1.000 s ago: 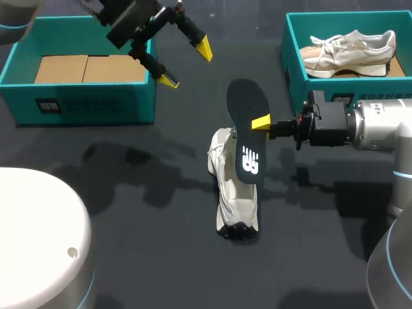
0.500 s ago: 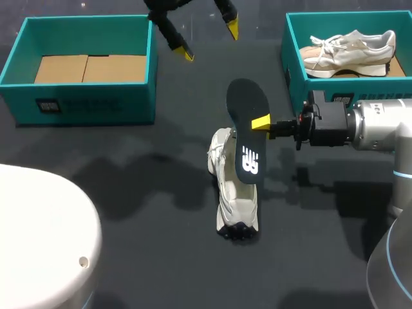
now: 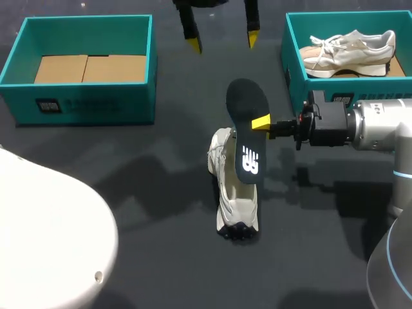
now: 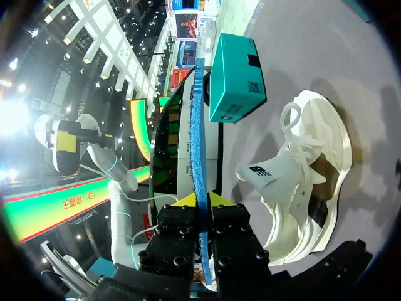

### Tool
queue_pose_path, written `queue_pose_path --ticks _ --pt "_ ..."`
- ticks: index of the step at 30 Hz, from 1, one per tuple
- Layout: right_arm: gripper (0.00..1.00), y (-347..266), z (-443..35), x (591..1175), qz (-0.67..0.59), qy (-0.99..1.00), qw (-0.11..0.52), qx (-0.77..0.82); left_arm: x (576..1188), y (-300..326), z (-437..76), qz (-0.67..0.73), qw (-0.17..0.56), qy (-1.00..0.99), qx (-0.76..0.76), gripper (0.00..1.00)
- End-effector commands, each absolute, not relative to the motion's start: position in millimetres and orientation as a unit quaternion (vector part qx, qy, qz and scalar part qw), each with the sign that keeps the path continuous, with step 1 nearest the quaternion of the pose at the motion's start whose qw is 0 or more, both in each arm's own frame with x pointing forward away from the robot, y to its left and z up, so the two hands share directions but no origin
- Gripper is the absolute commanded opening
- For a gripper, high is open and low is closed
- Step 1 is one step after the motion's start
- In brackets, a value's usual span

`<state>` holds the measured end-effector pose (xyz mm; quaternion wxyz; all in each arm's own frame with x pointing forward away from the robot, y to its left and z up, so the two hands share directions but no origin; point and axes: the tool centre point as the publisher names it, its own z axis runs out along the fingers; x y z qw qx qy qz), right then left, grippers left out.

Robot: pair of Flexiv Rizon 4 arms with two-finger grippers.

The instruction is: Take the shoe out of the shoebox, open the shoe tongue, remove and reinsert the insole, then place the shoe into the shoebox

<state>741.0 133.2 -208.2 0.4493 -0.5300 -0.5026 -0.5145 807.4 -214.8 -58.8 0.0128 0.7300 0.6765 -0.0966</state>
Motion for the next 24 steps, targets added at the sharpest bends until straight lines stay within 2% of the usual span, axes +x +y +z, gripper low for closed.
queue_pose_path --ticks 1,24 --pt "0.00 133.6 -208.5 740.2 -0.514 -0.503 0.448 -0.531 813.9 -225.2 -58.9 -0.032 -0.052 0.675 0.735 1.00" --pt "0.00 133.6 -208.5 740.2 -0.514 -0.503 0.448 -0.531 824.4 -269.4 -67.6 -0.024 -0.014 0.651 0.758 1.00"
